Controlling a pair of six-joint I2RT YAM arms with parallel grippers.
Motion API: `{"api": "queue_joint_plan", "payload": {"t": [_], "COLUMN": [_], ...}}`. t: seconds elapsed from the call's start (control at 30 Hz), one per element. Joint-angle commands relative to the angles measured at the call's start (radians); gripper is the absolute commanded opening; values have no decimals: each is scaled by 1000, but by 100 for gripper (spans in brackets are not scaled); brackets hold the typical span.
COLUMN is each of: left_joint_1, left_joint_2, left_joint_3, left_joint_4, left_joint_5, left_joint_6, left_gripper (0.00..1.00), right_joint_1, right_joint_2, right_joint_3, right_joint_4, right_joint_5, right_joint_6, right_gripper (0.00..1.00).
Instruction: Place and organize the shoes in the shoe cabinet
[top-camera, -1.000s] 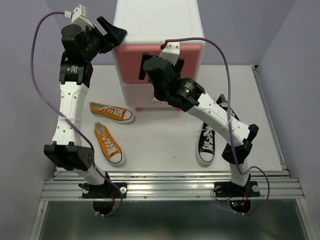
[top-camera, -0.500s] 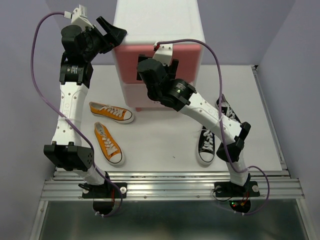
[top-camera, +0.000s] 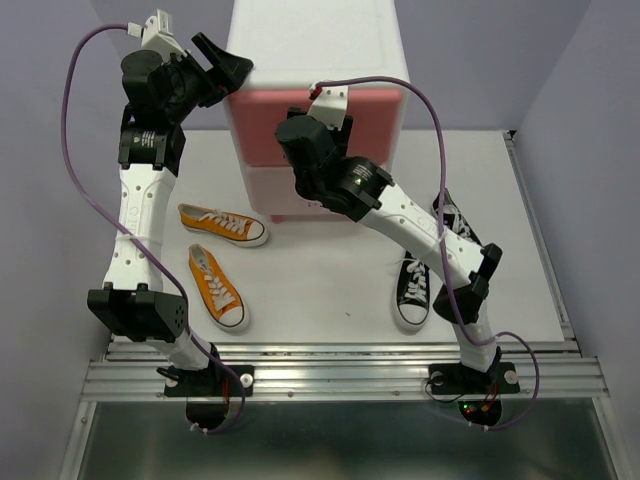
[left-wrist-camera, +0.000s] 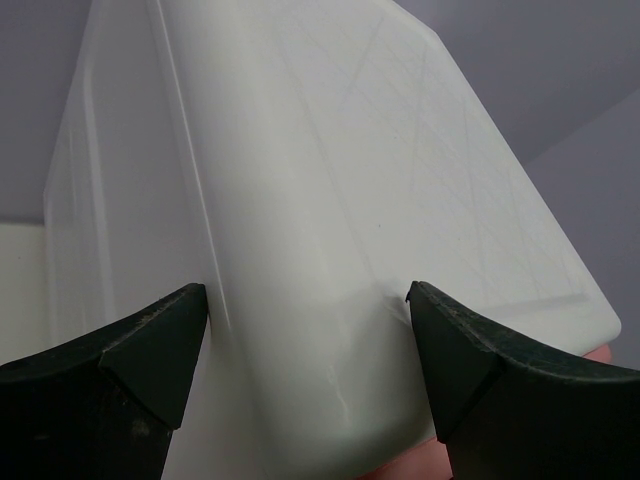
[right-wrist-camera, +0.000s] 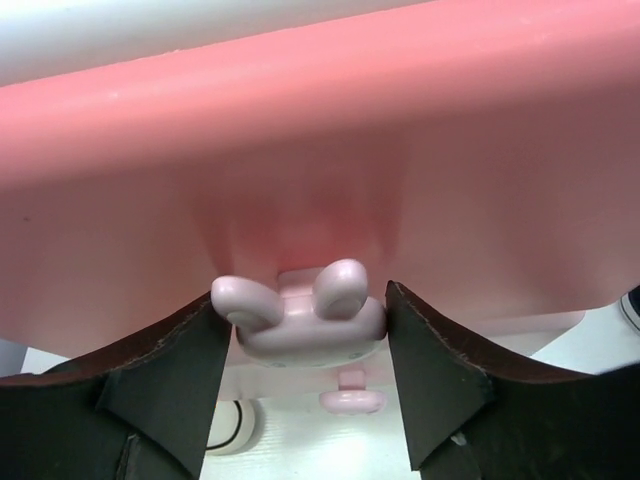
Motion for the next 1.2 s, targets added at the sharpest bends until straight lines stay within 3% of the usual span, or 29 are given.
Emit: {"api": "queue_joint_plan", "payload": {"t": [0.0, 0.03, 0.23, 0.33, 0.6, 0.97, 1.17], "left_joint_1": [-6, -6, -2, -4, -4, -6, -13], "left_joint_2": [22, 23, 29, 32, 51, 40, 26], "left_joint_3": [-34, -34, -33, -33, -22, -43, -74], "left_joint_4": [-63, -62, -59, -54, -34, -33, -33], "left_joint_5": [66, 66, 66, 64, 52, 9, -27], "left_joint_6": [60, 60, 55, 47, 24, 15, 27], "left_gripper": [90, 90, 90, 90, 90, 90, 90], "right_joint_1": [-22, -22, -22, -22, 19, 199, 315], "right_joint_2": [1, -1, -43, -109, -301, -441, -465], "right_joint_3": [-2, -7, -63, -129, -398, -518, -521], "right_joint_4": [54, 54, 54, 70, 94, -14, -155], "right_joint_5": [-5, -13, -93, -166, -301, -281, -254], "right_joint_6": [-1, -1, -1, 13, 28, 187, 404], "right_gripper": [61, 53, 22, 1, 1, 1, 1]}}
